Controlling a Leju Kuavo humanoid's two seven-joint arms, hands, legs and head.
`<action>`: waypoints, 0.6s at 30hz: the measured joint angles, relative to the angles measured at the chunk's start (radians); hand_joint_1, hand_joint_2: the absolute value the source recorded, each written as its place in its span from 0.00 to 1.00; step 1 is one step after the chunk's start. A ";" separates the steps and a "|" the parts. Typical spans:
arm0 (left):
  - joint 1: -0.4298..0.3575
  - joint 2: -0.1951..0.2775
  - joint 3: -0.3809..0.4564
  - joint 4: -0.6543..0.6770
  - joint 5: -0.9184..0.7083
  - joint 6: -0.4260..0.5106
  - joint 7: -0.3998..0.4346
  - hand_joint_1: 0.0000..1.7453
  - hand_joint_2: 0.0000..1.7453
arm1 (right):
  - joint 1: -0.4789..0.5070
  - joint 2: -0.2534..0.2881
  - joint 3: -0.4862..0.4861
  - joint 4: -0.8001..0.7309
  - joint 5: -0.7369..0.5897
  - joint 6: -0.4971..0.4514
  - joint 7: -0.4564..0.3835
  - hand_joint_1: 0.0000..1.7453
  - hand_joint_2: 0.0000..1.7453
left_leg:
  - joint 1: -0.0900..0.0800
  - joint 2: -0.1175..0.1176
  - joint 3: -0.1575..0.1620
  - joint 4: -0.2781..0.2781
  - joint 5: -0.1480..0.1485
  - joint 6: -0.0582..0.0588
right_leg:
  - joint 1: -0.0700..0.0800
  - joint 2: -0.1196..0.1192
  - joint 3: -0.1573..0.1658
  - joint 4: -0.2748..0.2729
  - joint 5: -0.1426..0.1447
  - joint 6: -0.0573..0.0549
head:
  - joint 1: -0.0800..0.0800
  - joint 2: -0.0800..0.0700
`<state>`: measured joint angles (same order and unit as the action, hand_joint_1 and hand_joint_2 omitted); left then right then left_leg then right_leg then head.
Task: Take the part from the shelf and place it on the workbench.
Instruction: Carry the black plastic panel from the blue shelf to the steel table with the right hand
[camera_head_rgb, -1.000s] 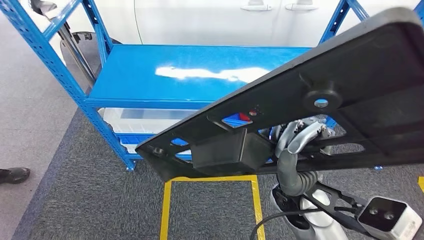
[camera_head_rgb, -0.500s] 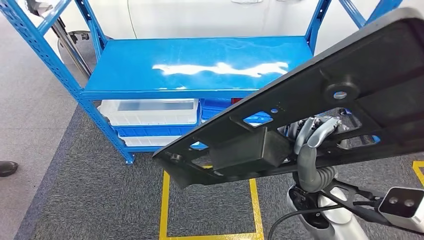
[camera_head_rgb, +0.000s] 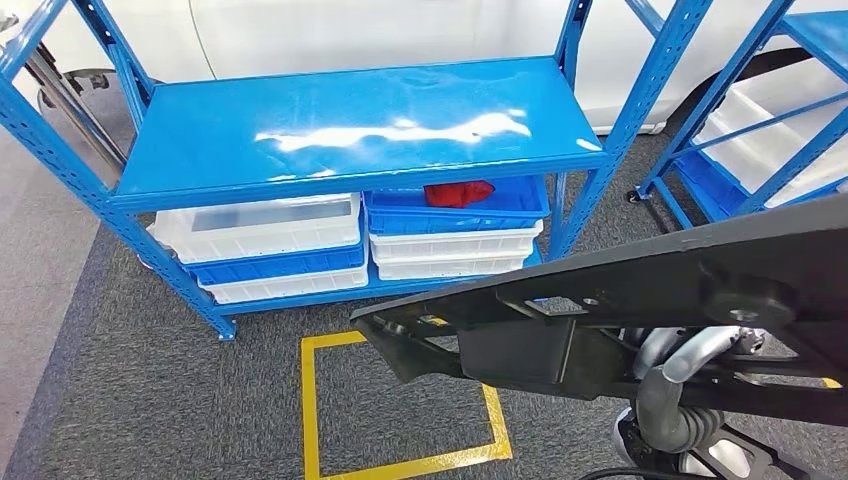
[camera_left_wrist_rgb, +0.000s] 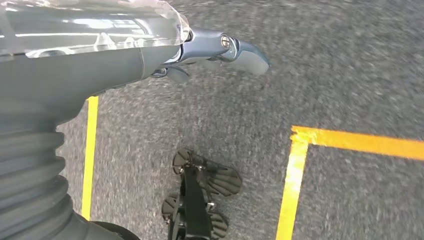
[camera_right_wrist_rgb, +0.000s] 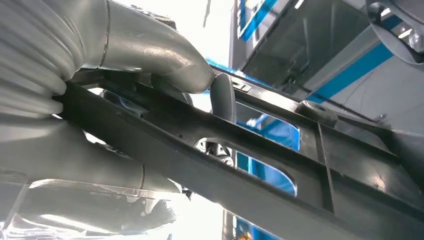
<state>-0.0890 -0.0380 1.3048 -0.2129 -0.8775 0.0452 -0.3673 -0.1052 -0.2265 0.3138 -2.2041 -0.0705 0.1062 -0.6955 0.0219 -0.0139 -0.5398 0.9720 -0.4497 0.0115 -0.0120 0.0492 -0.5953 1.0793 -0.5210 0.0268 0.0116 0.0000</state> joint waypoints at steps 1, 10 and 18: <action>0.000 0.001 -0.002 0.000 -0.008 0.007 0.001 0.00 1.00 | -0.003 0.002 0.007 -0.001 0.009 -0.025 0.000 1.00 1.00 | -0.001 0.014 -0.001 -0.001 0.001 0.002 | -0.001 -0.026 -0.032 0.068 -0.034 0.004 | 0.002 0.000; 0.000 0.016 -0.008 -0.001 -0.020 0.035 0.030 0.00 1.00 | -0.033 0.006 0.040 0.001 -0.045 -0.088 0.000 1.00 1.00 | -0.009 0.104 -0.002 0.015 -0.008 -0.013 | -0.003 -0.124 0.044 -0.073 0.053 0.001 | 0.001 0.000; -0.005 0.022 0.065 -0.001 0.118 0.056 -0.001 0.00 1.00 | -0.112 0.028 0.027 0.057 -0.114 0.014 0.001 1.00 1.00 | -0.002 0.027 -0.092 0.235 -0.141 -0.043 | 0.003 -0.044 0.024 -0.087 0.078 -0.052 | -0.004 0.000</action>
<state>-0.0936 -0.0160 1.3702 -0.2136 -0.7595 0.1010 -0.3687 -0.2171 -0.1983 0.3407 -2.1467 -0.1848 0.1206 -0.6947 0.0195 0.0127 -0.6313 1.2066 -0.5906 -0.0319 -0.0093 0.0050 -0.5711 0.9923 -0.4430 -0.0253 0.0073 0.0000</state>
